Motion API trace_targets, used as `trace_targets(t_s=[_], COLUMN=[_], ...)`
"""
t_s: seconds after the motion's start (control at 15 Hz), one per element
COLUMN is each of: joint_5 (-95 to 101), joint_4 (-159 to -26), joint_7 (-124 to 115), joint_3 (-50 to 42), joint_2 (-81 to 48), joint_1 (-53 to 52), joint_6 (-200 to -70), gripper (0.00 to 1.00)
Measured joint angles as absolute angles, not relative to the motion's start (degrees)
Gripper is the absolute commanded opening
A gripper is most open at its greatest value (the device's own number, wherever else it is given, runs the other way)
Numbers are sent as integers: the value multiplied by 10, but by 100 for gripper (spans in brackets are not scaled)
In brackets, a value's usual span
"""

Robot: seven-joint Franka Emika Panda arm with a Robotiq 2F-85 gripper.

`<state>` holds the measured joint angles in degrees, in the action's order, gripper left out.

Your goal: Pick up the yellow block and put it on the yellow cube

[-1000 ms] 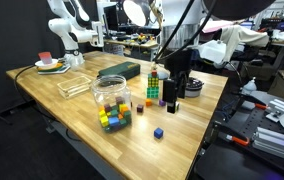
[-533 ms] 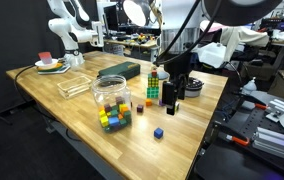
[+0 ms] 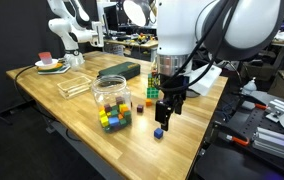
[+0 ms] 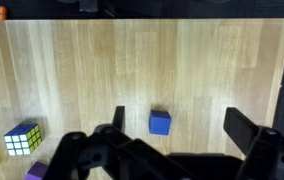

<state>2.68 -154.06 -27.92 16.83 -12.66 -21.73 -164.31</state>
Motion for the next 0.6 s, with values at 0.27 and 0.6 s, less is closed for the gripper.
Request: trace_targets(t_s=[0.27,0.6], joint_5=[30,27], joint_4=[-1522,-1522], joint_7=[-291,-290], joint_3=[160,159], joint_2=[-157,-157], joint_1=[-224,-224], joint_6=[-1653,-1653], gripper=[100,100])
